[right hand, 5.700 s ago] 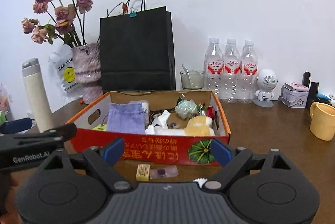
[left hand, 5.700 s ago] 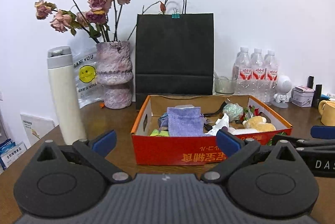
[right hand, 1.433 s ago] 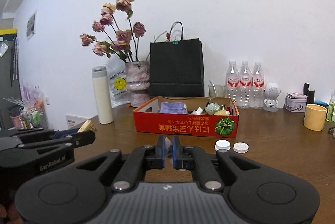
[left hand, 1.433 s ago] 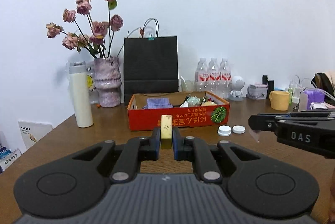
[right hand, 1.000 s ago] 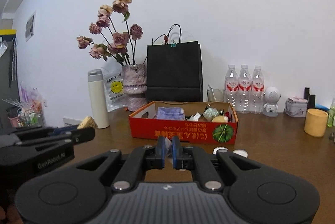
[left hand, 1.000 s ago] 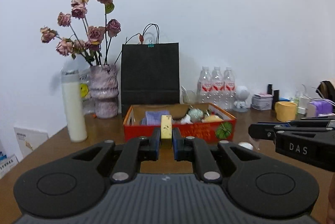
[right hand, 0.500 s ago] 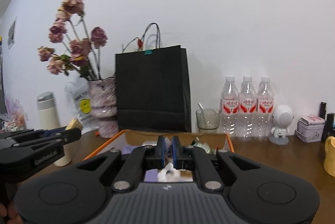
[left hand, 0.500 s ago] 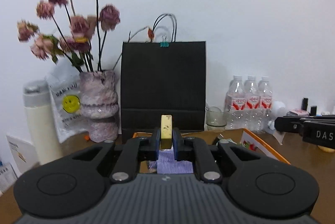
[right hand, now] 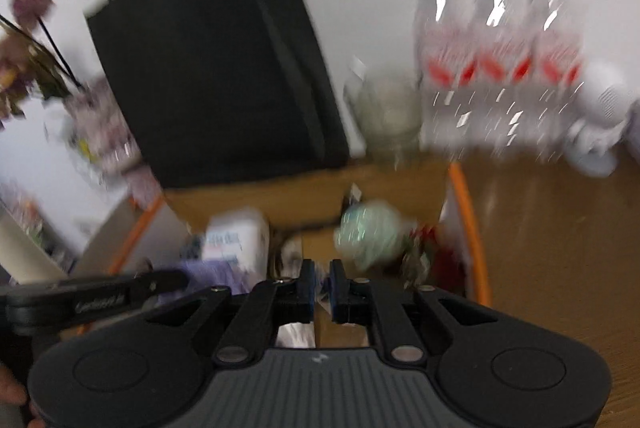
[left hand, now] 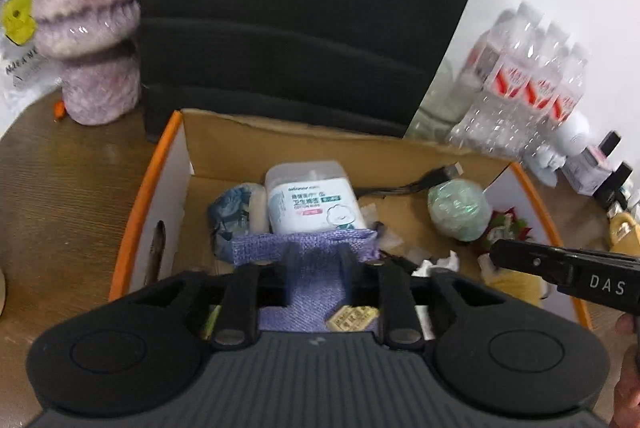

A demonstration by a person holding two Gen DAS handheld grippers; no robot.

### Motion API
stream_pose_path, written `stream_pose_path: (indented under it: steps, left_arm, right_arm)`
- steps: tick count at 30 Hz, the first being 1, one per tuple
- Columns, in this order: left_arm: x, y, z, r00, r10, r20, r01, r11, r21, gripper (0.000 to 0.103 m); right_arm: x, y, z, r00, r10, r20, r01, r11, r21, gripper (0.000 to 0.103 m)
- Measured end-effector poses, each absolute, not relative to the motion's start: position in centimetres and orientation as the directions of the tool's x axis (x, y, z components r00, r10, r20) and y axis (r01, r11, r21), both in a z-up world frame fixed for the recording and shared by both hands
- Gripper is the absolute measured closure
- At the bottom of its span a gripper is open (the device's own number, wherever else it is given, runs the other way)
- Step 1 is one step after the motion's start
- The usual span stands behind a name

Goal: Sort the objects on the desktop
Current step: 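Carry block and packet into the box and open both grippers, then move both tools back toward the two white lids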

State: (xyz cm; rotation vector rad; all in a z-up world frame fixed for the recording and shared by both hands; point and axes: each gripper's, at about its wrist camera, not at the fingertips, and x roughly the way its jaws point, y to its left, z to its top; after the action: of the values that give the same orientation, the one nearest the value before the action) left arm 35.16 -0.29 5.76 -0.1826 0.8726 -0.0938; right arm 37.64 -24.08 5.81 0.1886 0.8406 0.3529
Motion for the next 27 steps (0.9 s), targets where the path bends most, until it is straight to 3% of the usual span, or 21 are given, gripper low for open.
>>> stream_pose_path:
  steps: [1, 3, 5, 7, 9, 10, 13, 17, 27]
  left_arm:
    - [35.3, -0.5, 5.5, 0.630, -0.154, -0.761, 0.016, 0.982, -0.186, 0.053]
    - [35.4, -1.0, 5.3, 0.617, -0.154, -0.772, 0.040, 0.986, -0.165, 0.041]
    - [35.6, -1.4, 5.3, 0.594, -0.158, -0.789, 0.063, 0.987, -0.151, 0.023]
    - [35.7, -1.4, 5.5, 0.587, -0.134, -0.798, 0.058, 0.991, -0.124, 0.017]
    - [35.9, -1.1, 6.0, 0.568, -0.114, -0.815, 0.039, 0.993, -0.112, 0.008]
    - [35.8, -0.9, 6.5, 0.566, -0.104, -0.818, 0.022, 0.994, -0.111, 0.006]
    - [35.1, -0.6, 8.1, 0.563, -0.080, -0.822, -0.001, 0.995, -0.098, 0.000]
    - [33.7, -0.5, 9.2, 0.540, 0.007, -0.842, -0.057, 0.998, -0.028, 0.000]
    - [28.2, -0.9, 10.5, 0.484, 0.061, -0.873, -0.097, 0.995, 0.015, 0.000]
  right_arm:
    - [38.3, -23.9, 5.5, 0.594, 0.372, -0.714, -0.217, 0.928, 0.303, 0.090]
    - [39.5, -23.1, 4.8, 0.552, 0.355, -0.754, -0.212, 0.935, 0.285, 0.089]
    - [40.7, -22.1, 3.8, 0.496, 0.322, -0.806, -0.208, 0.946, 0.250, 0.083]
    - [41.3, -21.5, 2.8, 0.451, 0.301, -0.840, -0.193, 0.952, 0.238, 0.062]
    - [41.7, -21.2, 2.2, 0.425, 0.278, -0.861, -0.181, 0.959, 0.220, 0.059]
    - [41.7, -21.0, 2.3, 0.417, 0.266, -0.869, -0.178, 0.962, 0.209, 0.056]
    - [41.1, -20.6, 3.5, 0.400, 0.254, -0.881, -0.175, 0.964, 0.199, 0.033]
    - [39.4, -20.7, 6.7, 0.444, 0.216, -0.870, -0.181, 0.972, 0.148, 0.012]
    - [34.3, -21.6, 7.9, 0.402, 0.142, -0.905, -0.145, 0.985, 0.090, 0.011]
